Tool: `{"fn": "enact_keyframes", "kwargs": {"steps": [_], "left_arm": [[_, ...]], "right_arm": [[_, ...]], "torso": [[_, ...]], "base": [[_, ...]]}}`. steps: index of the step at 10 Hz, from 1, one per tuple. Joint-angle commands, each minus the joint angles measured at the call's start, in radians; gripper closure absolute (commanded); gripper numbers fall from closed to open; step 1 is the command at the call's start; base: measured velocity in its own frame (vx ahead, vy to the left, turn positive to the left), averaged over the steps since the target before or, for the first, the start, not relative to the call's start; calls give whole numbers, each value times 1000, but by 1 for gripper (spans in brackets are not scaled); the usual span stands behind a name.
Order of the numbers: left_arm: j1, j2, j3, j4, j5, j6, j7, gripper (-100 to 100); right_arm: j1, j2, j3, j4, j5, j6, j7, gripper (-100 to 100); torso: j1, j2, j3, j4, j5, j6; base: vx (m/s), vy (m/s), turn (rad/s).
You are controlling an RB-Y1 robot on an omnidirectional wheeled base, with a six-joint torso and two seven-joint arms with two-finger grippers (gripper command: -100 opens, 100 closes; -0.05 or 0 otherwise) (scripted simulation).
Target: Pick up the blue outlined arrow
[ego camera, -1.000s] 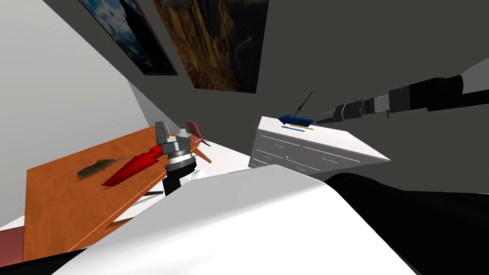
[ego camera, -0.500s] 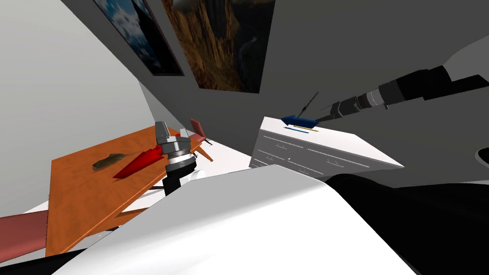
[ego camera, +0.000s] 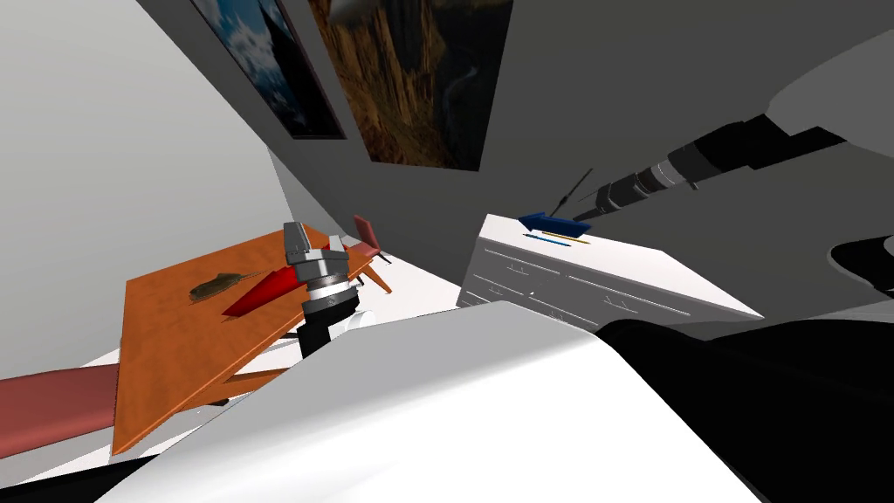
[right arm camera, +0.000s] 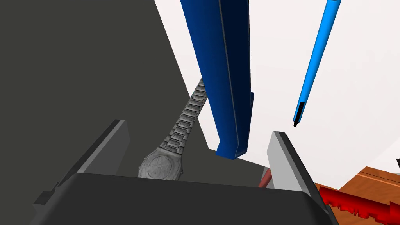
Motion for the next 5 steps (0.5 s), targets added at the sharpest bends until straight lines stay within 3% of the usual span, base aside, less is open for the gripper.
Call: {"fn": "enact_keyframes", "kwargs": {"steps": [1, 2, 5], "left_arm": [[0, 0, 0, 0, 0, 0, 0, 0], [0, 0, 0, 0, 0, 0, 0, 0], [0, 0, 0, 0, 0, 0, 0, 0]], "right_arm": [[29, -50, -11, 46, 28, -26, 0, -100], [29, -73, -11, 46, 28, -26, 0, -100], [74, -164, -23, 113, 73, -72, 1, -100]], "torso": [[0, 0, 0, 0, 0, 0], [0, 0, 0, 0, 0, 0], [0, 0, 0, 0, 0, 0]], "base": [[-7, -3, 105], [-6, -5, 55], [-5, -4, 74]]}}
